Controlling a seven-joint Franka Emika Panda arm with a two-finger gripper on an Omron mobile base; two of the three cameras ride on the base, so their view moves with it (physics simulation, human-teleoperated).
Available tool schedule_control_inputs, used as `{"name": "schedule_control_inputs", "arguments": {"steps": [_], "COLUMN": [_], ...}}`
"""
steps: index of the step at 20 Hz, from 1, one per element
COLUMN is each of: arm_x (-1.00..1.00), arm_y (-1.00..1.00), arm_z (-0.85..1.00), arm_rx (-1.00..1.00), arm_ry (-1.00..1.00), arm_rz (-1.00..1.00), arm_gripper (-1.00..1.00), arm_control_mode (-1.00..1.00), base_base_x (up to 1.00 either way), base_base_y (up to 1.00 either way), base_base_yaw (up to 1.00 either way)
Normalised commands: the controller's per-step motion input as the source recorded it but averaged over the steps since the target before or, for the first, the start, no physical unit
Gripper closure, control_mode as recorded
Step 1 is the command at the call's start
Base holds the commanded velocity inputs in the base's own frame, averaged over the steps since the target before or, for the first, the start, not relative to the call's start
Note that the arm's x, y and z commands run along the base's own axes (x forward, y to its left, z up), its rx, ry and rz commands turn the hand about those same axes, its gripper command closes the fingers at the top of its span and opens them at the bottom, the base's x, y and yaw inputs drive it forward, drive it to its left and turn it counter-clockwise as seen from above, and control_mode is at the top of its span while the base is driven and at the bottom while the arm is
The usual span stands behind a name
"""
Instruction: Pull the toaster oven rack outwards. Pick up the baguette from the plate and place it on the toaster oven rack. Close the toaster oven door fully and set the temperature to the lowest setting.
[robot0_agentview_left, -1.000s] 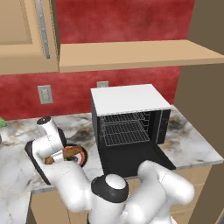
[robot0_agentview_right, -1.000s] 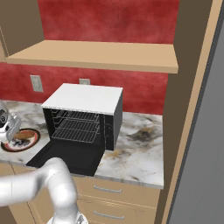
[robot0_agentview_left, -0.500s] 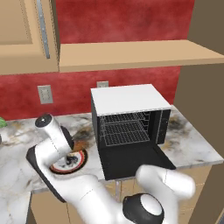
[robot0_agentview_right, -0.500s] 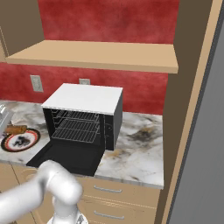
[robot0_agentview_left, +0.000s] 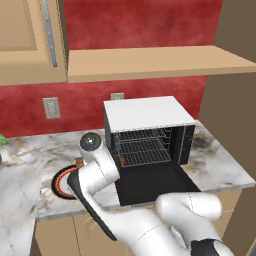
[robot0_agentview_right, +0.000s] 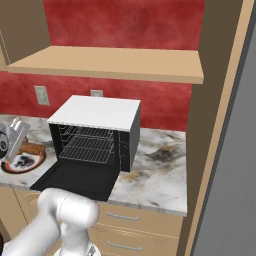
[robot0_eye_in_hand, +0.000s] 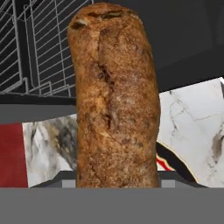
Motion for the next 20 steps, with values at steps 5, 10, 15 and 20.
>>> {"name": "schedule_control_inputs", "arguments": {"steps": [5,10,15,20], "arm_x": [0.0,0.0,0.0,0.0], "arm_y": [-0.76,-0.66,-0.6,-0.51], "arm_z": [0.28,0.38,0.3,0.05], "arm_rx": [0.15,0.2,0.11,0.0], "arm_ry": [-0.15,-0.01,0.0,0.0], "arm_rz": [0.0,0.0,0.0,0.0], "arm_gripper": [1.0,1.0,1.0,1.0], "arm_control_mode": [-1.0,-1.0,-1.0,-1.0], "base_base_x": [0.0,0.0,0.0,0.0], "base_base_y": [0.0,0.0,0.0,0.0], "base_base_yaw": [0.0,0.0,0.0,0.0]}}
